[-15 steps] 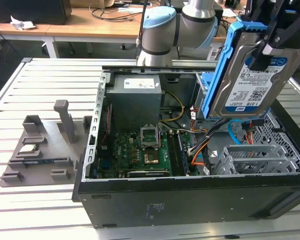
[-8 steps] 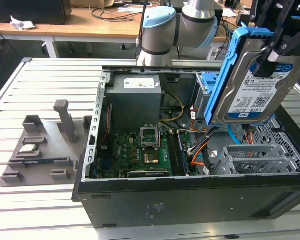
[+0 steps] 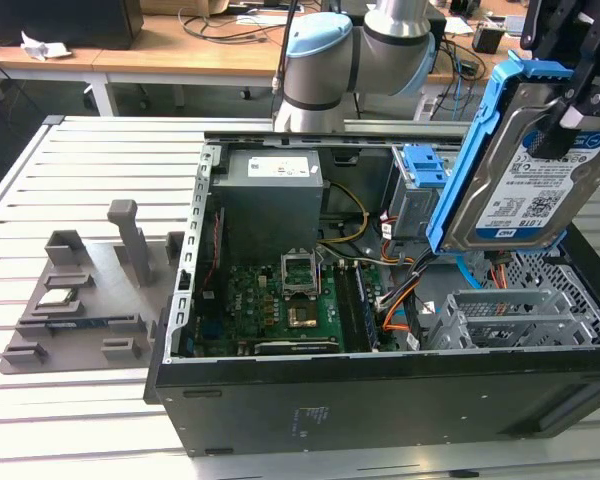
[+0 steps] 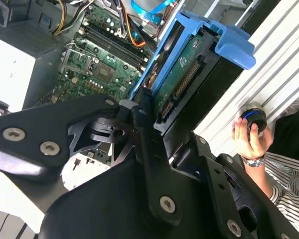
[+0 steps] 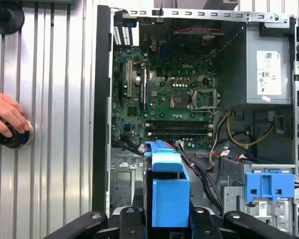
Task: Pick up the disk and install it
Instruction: 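Pick up the disk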
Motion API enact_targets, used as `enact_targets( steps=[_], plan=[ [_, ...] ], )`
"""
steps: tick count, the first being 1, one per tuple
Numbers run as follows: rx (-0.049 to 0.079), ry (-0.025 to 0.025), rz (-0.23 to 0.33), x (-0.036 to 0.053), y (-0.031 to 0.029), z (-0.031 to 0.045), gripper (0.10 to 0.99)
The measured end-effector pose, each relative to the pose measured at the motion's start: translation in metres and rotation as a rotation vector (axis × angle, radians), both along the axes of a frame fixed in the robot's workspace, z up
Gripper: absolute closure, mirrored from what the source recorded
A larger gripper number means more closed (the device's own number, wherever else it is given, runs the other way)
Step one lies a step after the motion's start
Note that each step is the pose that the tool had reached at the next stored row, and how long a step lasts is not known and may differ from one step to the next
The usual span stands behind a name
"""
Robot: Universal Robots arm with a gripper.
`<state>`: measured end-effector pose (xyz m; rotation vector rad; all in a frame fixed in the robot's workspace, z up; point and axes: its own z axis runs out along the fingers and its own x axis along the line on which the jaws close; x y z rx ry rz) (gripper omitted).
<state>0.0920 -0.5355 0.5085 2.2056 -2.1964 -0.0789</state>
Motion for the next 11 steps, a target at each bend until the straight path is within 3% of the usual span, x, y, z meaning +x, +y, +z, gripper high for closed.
enact_targets(
  steps=[11],
  plan=[
    [-0.001, 0.0001, 0.000, 0.0093, -0.0002, -0.0040, 0.722]
  ],
)
